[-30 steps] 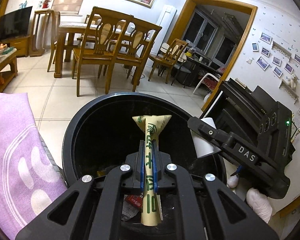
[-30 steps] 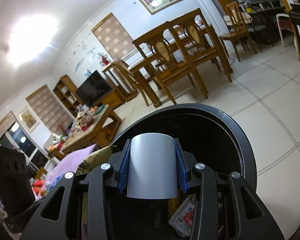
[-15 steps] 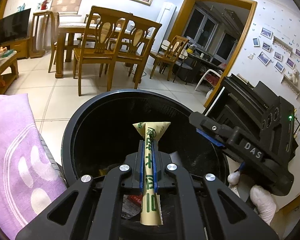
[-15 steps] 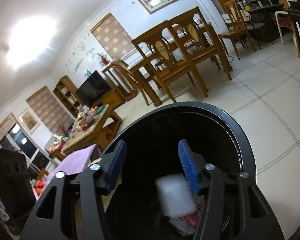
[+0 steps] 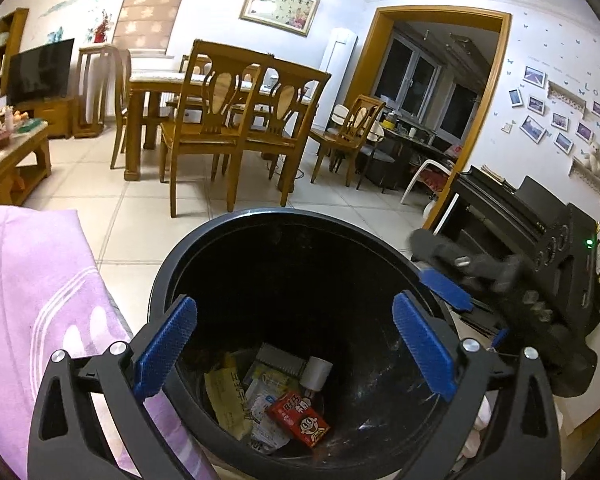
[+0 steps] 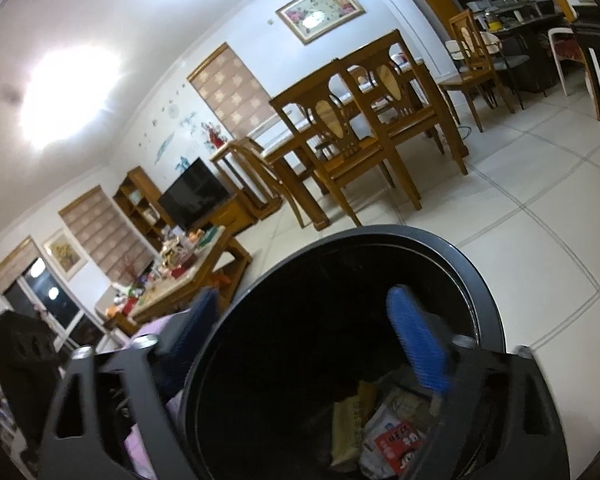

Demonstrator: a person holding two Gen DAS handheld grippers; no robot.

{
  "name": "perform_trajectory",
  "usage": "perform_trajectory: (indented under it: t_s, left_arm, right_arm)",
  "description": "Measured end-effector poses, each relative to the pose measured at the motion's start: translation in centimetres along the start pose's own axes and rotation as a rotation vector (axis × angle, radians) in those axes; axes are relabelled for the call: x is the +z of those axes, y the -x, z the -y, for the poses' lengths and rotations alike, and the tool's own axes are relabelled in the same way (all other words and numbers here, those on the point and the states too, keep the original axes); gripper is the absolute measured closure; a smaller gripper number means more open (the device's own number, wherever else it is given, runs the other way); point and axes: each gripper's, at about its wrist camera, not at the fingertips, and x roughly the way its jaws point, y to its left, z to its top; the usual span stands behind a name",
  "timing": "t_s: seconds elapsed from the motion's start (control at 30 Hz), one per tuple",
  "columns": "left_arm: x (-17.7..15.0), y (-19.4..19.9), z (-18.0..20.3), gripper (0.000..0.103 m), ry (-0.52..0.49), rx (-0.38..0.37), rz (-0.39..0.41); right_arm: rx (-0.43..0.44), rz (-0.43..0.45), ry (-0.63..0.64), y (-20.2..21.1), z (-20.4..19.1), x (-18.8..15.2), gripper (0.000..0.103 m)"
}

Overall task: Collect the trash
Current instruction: 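Carry both items over the bin and open both tools to drop them, then grasp the orange with left tool while right tool grasps red milk box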

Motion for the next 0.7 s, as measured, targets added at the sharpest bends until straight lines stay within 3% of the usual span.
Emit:
perform_trajectory:
  t_s: [0.27,0.47,0.7]
  left_arm:
    - [0.2,1.7,-1.8,0.005,0.1,-0.04,0.039]
    - [0.4,6.1,-4.3,0.005,0.201,-0.051,0.091]
    - [0.1,15.1,-8.0,0.005,0.171,0.056,0.217]
  right_arm:
    - [0.009,0.005,-0.013,1.0,-0.6,0.2,0.005]
    - [0.021,0.0,0.018,2.0,-2.9,-0.1,0.005]
    - [0.075,-0.073,0.133,1.6,-8.1,-2.6,0.005]
